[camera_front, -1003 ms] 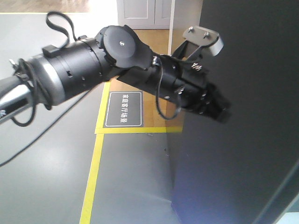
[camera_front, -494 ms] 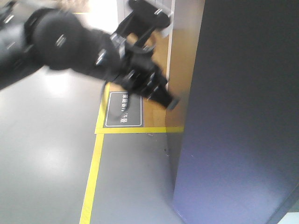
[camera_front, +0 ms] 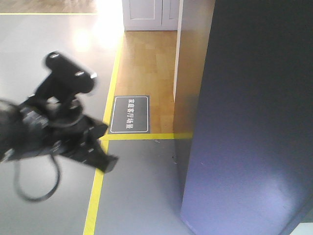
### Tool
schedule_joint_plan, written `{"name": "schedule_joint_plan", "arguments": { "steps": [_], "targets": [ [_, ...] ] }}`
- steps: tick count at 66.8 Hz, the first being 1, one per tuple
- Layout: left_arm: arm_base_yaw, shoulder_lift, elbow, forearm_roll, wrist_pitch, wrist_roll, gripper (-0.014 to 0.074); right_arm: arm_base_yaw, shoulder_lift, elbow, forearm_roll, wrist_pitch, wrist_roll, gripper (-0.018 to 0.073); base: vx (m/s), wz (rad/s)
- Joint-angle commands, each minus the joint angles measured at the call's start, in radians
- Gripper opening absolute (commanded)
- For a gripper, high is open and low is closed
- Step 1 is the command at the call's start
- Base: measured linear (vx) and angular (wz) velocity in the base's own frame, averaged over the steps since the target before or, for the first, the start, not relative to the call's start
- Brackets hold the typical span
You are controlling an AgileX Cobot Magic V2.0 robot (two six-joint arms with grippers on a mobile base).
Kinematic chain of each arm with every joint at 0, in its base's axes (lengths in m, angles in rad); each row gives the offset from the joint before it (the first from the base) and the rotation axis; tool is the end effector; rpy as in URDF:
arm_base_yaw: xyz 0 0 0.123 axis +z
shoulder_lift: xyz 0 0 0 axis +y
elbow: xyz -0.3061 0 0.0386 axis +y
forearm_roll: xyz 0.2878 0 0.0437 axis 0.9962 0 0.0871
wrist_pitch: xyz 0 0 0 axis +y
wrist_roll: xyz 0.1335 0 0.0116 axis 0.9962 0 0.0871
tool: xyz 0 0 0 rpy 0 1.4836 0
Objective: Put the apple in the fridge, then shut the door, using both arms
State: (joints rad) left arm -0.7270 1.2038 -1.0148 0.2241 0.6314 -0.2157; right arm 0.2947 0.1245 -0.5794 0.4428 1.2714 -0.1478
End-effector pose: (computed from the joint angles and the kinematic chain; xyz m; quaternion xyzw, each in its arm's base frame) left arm 0.2484 -0.1974 0.3237 0.2834 0.8643 -0.0971 0.4041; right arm 0.0165 0.0624 0.2863 -0.2214 0.8630 0.2466 0.3814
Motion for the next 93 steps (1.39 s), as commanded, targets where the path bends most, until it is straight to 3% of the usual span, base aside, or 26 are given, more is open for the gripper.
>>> {"name": "schedule_joint_plan", "arguments": {
  "steps": [1,10,24,36,43,59,78,85,93],
  "targets": [
    [0.0,-0.093,0.04,0.051,-0.072,-0.062,-0.0006,-0.006,0.016,-0.021,-0.014,-0.01,-0.006,0.0572,0.0,0.0],
    [0.039,-0.167,0.117,0.058,-0.08,-0.08,-0.0006,-0.006,0.025,-0.021,-0.092,-0.037,0.015,0.0558,0.0,0.0],
    [0.181,-0.257,0.205,0.058,-0.094,-0.12,-0.0006,-0.006,0.114,-0.021,-0.165,-0.099,0.025,0.0515,0.0,0.0],
    [0.191,-0.293,0.249,0.067,-0.096,-0.121,-0.0006,-0.006,0.244,-0.021,-0.245,-0.143,0.035,0.0449,0.0,0.0],
    [0.191,-0.293,0.249,0.078,-0.095,-0.117,-0.0006,-0.006,0.32,-0.021,-0.282,-0.171,0.045,0.0355,0.0,0.0],
    [0.191,-0.293,0.249,0.077,-0.091,-0.117,-0.0006,-0.006,0.428,-0.021,-0.342,-0.377,0.045,-0.0018,0.0,0.0],
    [0.191,-0.293,0.249,0.076,-0.091,-0.117,-0.0006,-0.006,0.561,-0.021,-0.366,-0.608,0.071,-0.001,0.0,0.0],
    [0.191,-0.293,0.249,0.076,-0.091,-0.117,-0.0006,-0.006,0.636,-0.029,-0.418,-0.714,0.148,-0.001,0.0,0.0],
    [0.191,-0.293,0.249,0.076,-0.091,-0.117,-0.0006,-0.008,0.713,-0.063,-0.543,-0.771,0.252,-0.0008,0.0,0.0]
  ]
}}
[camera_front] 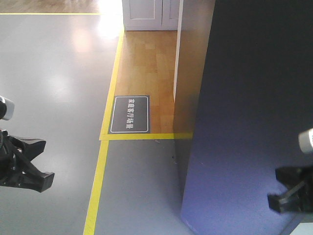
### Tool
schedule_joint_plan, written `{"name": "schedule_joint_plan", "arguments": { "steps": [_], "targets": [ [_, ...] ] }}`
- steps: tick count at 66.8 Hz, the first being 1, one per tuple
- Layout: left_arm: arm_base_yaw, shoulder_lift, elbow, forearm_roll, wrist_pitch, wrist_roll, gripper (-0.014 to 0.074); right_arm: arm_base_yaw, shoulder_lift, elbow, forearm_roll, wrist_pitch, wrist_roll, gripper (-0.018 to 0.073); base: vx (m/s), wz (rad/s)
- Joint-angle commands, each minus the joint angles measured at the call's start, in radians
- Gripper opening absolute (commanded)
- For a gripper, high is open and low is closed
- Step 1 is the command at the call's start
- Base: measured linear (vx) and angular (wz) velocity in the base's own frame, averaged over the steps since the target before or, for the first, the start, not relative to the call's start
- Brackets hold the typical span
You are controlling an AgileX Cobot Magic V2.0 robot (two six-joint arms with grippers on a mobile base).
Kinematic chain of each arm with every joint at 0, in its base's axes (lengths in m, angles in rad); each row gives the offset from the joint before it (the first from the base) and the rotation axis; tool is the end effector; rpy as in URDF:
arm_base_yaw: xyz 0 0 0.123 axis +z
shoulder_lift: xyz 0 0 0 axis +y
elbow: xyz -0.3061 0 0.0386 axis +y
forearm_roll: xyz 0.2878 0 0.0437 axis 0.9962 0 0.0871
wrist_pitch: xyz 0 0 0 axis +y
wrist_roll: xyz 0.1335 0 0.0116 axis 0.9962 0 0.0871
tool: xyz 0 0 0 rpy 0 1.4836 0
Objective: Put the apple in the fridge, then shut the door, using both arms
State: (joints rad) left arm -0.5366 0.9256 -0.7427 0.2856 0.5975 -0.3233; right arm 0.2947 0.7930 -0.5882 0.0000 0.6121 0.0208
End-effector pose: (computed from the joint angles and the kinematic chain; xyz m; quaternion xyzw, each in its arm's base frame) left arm 0.2180 -0.1050 0.2988 0.1675 0.8832 -0.0640 0.4333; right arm 0.1945 0.0590 0.2630 -0.1246 0.9043 0.0641 0.4032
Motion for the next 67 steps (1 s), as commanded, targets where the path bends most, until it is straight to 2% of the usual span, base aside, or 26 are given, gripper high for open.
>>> {"name": "schedule_joint_plan", "arguments": {
  "steps": [1,6,12,24,37,50,67],
  "targets": [
    [0.001,-0.015,-0.023,0.014,-0.057,-0.01,-0.0006,-0.011,0.052,-0.06,-0.118,-0.112,0.103,-0.0008,0.0,0.0],
    [0.001,-0.015,-0.023,0.014,-0.057,-0.01,-0.0006,-0.055,0.083,-0.09,-0.218,-0.105,0.208,-0.0005,0.0,0.0],
    [0.001,-0.015,-0.023,0.014,-0.056,-0.01,-0.0006,-0.135,0.093,-0.12,-0.279,-0.105,0.244,-0.0003,0.0,0.0],
    [0.001,-0.015,-0.023,0.014,-0.056,-0.01,-0.0006,-0.318,0.093,-0.164,-0.276,-0.137,0.23,-0.0003,0.0,0.0],
    [0.001,-0.015,-0.023,0.014,-0.056,-0.01,-0.0006,-0.451,0.114,-0.198,-0.278,-0.261,0.231,-0.0003,0.0,0.0],
    [0.001,-0.015,-0.023,0.014,-0.056,-0.01,-0.0006,-0.506,0.176,-0.273,-0.285,-0.328,0.223,-0.0003,0.0,0.0],
    [0.001,-0.015,-0.023,0.014,-0.056,-0.01,-0.0006,-0.506,0.309,-0.404,-0.286,-0.353,0.216,-0.0003,0.0,0.0]
  ]
}}
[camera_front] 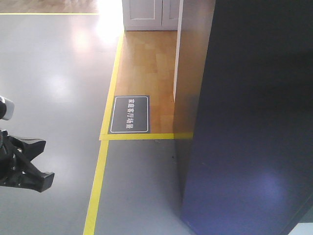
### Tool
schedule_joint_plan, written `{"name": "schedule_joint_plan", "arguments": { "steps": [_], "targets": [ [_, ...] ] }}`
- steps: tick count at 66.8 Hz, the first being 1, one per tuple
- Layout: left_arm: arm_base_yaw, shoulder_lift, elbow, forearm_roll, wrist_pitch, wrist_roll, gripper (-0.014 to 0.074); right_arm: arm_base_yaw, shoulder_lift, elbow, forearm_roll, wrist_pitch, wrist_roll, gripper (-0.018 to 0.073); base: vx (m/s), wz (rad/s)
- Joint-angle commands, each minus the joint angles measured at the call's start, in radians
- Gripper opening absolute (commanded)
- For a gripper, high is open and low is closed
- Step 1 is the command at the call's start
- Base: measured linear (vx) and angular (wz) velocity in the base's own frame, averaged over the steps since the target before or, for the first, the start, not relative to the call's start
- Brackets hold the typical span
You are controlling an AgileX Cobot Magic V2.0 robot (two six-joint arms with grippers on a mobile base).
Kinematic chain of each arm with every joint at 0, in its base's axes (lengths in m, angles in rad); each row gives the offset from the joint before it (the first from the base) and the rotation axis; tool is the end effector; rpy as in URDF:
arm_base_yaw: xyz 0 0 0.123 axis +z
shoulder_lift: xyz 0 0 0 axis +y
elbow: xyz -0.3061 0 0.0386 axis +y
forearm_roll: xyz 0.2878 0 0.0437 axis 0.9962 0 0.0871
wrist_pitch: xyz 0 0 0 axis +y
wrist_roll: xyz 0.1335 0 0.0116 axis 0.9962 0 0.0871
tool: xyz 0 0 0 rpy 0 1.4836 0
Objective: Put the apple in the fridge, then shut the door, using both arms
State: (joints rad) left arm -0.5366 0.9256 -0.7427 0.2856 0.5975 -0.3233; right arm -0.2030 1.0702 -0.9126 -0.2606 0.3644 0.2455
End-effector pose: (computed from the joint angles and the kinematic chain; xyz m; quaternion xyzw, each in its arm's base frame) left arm 0.2180 -0.1050 0.2988 0.1675 0.8832 -0.0640 0.4333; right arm 0.2910 -0.0725 0.3532 0.1104 0.8321 -0.0930 0.5355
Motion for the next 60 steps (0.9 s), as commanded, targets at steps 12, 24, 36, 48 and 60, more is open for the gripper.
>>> {"name": "schedule_joint_plan", "arguments": {
  "steps": [12,24,36,48,60],
  "targets": [
    [0.001,-0.015,-0.023,0.014,-0.056,-0.01,-0.0006,-0.008,0.127,-0.155,-0.025,-0.161,-0.009,-0.0003,0.0,0.0],
    [0.001,-0.015,-0.023,0.014,-0.056,-0.01,-0.0006,-0.008,0.223,-0.246,-0.026,-0.171,-0.009,-0.0003,0.0,0.0],
    [0.001,-0.015,-0.023,0.014,-0.056,-0.01,-0.0006,-0.008,0.324,-0.336,-0.026,-0.168,-0.017,-0.0003,0.0,0.0],
    [0.001,-0.015,-0.023,0.014,-0.056,-0.01,-0.0006,-0.008,0.42,-0.423,-0.027,-0.161,-0.07,-0.0003,0.0,0.0],
    [0.001,-0.015,-0.023,0.014,-0.056,-0.01,-0.0006,-0.008,0.503,-0.511,-0.026,-0.147,-0.081,-0.0003,0.0,0.0]
  ]
}}
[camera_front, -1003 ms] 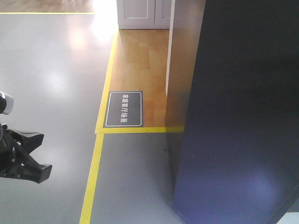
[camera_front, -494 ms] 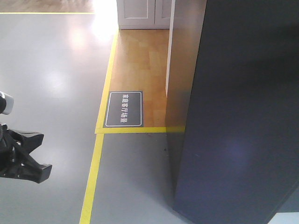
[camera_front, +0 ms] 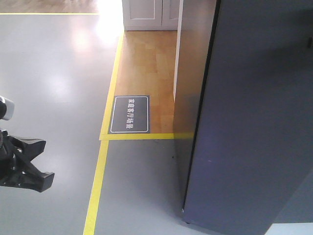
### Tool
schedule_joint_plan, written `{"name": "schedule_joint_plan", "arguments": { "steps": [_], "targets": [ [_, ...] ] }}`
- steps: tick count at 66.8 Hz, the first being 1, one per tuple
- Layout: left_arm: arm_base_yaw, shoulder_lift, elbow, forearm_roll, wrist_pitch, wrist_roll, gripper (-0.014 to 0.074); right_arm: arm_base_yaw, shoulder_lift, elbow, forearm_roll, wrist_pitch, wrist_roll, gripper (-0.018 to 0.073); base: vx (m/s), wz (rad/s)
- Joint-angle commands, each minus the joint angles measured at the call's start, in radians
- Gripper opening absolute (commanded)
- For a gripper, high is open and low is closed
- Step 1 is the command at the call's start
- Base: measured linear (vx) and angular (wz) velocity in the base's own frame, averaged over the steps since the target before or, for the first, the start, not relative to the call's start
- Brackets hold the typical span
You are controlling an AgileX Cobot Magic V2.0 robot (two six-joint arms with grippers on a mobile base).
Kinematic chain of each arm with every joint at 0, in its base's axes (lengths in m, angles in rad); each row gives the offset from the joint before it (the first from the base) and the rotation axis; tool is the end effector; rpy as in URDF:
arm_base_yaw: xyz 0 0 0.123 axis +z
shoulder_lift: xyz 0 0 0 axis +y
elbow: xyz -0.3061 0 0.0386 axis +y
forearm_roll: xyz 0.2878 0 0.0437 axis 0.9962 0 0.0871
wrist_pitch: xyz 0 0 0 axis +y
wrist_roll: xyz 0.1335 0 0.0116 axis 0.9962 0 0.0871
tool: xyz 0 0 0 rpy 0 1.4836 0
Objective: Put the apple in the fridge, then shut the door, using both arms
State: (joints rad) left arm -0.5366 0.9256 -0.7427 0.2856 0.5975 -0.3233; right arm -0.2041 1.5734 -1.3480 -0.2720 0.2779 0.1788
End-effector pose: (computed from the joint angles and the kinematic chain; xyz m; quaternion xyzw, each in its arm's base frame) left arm 0.2180 -0.1050 0.2988 0.1675 0.8832 -0.0640 0.4333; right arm 0.4410 -0.1014 0.3544 0.0706 0.8319 -0.1092 0.5394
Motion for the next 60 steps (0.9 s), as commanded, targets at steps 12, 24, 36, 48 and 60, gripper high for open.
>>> {"name": "schedule_joint_plan", "arguments": {
  "steps": [12,24,36,48,60],
  "targets": [
    [0.001,-0.015,-0.023,0.014,-0.056,-0.01,-0.0006,-0.007,0.086,-0.164,-0.015,-0.06,-0.017,-0.0003,0.0,0.0],
    [0.001,-0.015,-0.023,0.014,-0.056,-0.01,-0.0006,-0.007,0.176,-0.269,-0.015,-0.059,-0.017,-0.0003,0.0,0.0],
    [0.001,-0.015,-0.023,0.014,-0.056,-0.01,-0.0006,-0.007,0.234,-0.346,-0.014,-0.045,-0.02,-0.0003,0.0,0.0],
    [0.001,-0.015,-0.023,0.014,-0.056,-0.01,-0.0006,-0.007,0.23,-0.361,-0.014,-0.016,-0.026,-0.0003,0.0,0.0],
    [0.001,-0.015,-0.023,0.014,-0.056,-0.01,-0.0006,-0.005,0.181,-0.358,0.005,0.098,-0.041,-0.0003,0.0,0.0]
  ]
}}
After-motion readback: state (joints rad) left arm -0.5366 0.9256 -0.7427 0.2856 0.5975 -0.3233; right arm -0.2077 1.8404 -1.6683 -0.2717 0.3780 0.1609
